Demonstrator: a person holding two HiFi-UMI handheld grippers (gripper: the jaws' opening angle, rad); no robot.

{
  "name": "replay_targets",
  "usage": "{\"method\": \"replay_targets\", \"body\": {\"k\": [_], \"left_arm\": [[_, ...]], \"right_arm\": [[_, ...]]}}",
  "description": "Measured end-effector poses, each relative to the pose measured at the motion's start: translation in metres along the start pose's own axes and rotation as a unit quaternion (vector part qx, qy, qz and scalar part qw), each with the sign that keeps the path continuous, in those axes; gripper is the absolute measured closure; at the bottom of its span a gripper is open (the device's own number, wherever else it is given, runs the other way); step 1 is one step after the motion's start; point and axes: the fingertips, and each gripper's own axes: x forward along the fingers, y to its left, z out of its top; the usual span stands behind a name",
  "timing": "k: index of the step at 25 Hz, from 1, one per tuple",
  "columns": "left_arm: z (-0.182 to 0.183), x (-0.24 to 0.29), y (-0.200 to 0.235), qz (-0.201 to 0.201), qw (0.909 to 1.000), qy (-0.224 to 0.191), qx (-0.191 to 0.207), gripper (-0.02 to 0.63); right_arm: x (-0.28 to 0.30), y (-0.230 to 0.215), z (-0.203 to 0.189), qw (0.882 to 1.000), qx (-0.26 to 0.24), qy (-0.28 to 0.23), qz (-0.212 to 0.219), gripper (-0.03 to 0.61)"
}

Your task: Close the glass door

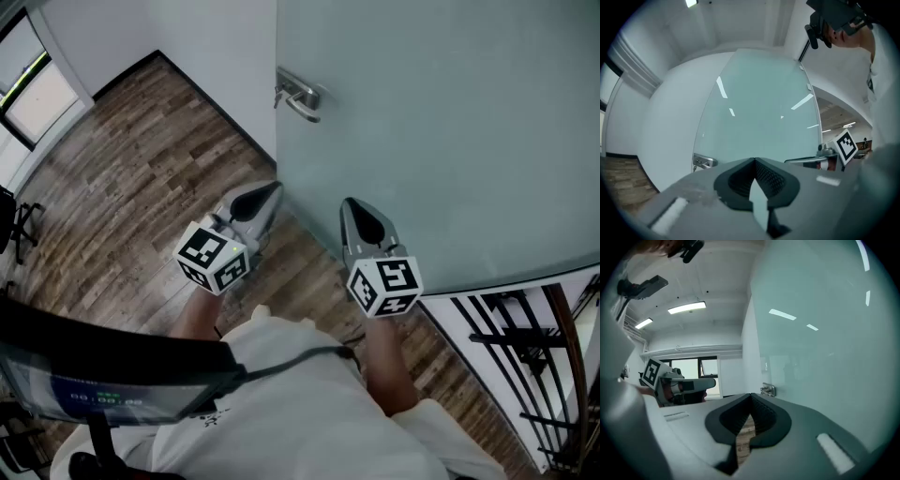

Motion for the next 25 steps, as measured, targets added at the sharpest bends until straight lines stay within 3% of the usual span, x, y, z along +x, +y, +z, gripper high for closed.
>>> {"method": "replay_targets", "body": {"k": [11,17,25], "left_arm": [[-0.002,0.008,-0.007,-0.002,0.9999,-0.008,-0.007,0.609],[-0.006,0.006,-0.026,-0.003,1.0,0.004,0.005,0.609],[-0.02,0.018,-0.039,0.009,0.9999,0.01,-0.001,0.609]], "right_arm": [[0.0,-0.004,-0.005,1.0,0.002,0.003,0.014,0.57],[-0.016,-0.001,-0.014,0.999,0.023,0.013,0.045,0.569],[-0.035,-0.028,-0.026,0.999,0.013,0.016,0.038,0.569]]}}
